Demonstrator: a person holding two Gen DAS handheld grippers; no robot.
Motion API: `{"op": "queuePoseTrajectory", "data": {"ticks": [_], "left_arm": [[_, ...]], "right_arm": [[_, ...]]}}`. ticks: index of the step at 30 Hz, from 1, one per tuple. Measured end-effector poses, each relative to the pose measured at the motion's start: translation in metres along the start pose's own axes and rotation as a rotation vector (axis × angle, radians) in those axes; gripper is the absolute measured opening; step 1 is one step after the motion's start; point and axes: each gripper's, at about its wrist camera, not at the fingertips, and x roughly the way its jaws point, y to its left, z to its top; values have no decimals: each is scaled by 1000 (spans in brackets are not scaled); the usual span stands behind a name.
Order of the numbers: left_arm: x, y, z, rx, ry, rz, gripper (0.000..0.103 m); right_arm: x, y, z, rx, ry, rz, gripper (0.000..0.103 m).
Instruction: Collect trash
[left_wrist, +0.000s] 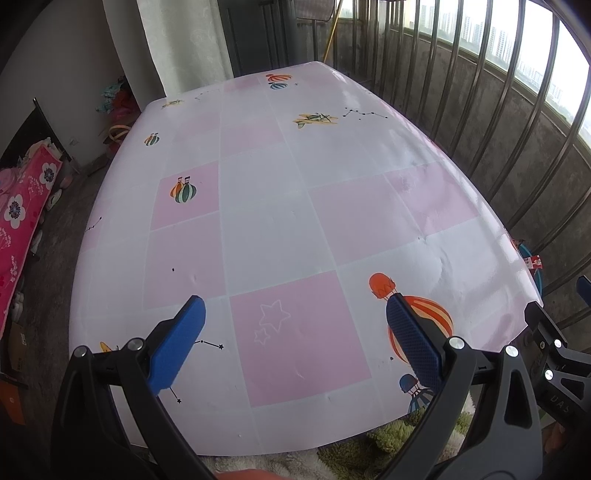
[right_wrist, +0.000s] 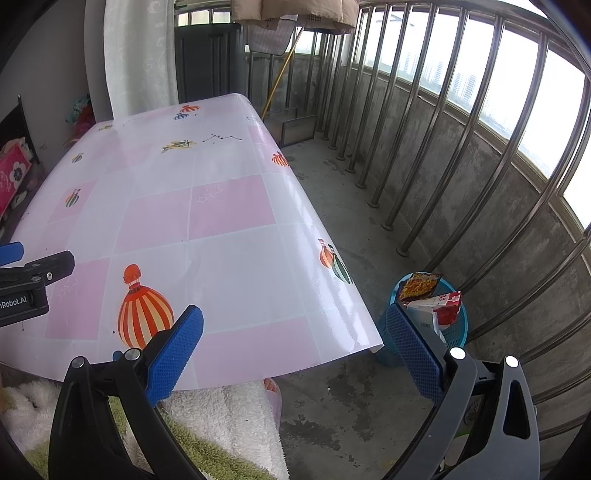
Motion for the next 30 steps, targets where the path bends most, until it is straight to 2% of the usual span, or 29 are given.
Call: {"op": "queuePoseTrajectory", "data": {"ticks": [30], "left_arm": [[1, 1, 1, 0, 5, -4, 94]], "right_arm": [[1, 1, -2, 1, 4, 0, 96]]}}
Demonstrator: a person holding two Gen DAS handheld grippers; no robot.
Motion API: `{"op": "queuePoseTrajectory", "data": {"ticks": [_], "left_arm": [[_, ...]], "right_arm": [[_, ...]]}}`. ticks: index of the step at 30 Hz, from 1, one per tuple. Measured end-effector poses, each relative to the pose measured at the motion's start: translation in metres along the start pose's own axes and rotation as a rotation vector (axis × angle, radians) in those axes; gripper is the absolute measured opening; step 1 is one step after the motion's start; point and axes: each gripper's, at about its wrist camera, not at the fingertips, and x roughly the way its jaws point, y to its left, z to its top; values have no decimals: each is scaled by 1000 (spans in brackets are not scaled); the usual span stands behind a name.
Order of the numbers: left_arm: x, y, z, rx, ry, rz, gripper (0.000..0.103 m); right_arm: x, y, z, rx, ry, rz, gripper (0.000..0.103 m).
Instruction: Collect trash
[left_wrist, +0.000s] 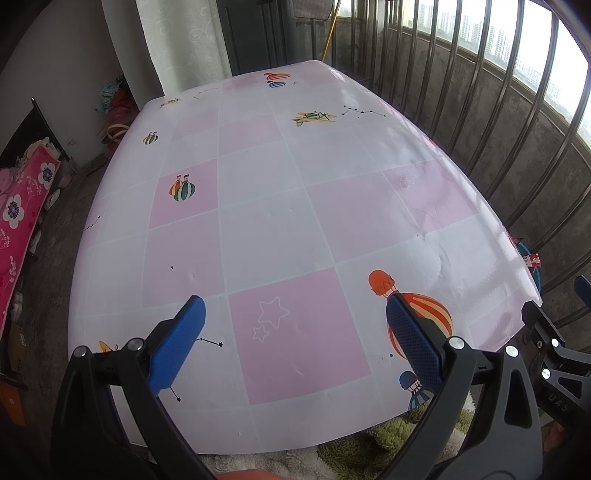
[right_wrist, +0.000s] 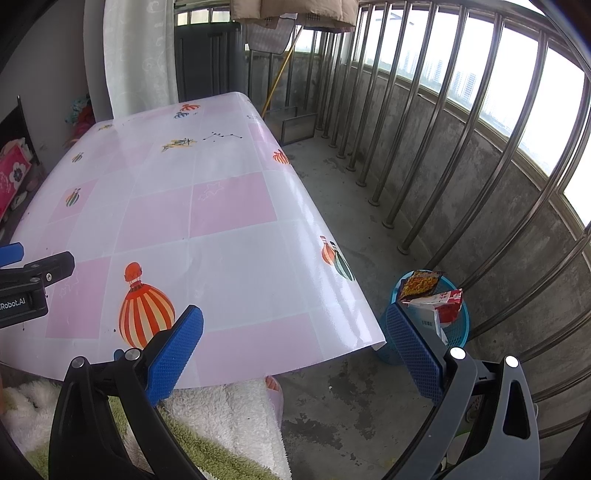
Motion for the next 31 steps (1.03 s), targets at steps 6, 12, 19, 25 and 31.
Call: {"op": "queuePoseTrajectory", "data": {"ticks": [6, 12, 19, 25, 31], "left_arm": [[0, 0, 0, 1, -3, -1, 94], [0, 0, -1, 0, 0, -4, 94], [-1, 1, -1, 0, 2, -7, 94], [0, 2, -1, -2, 2, -9, 94], [1, 3, -1, -4, 9, -11, 94]], "right_arm": [[0, 1, -1, 1, 0, 1, 96], [0, 1, -1, 1, 0, 0, 96], [0, 1, -1, 1, 1, 1, 96], [0, 1, -1, 0, 0, 1, 96], [1, 4, -2, 1, 3, 2, 96]]}}
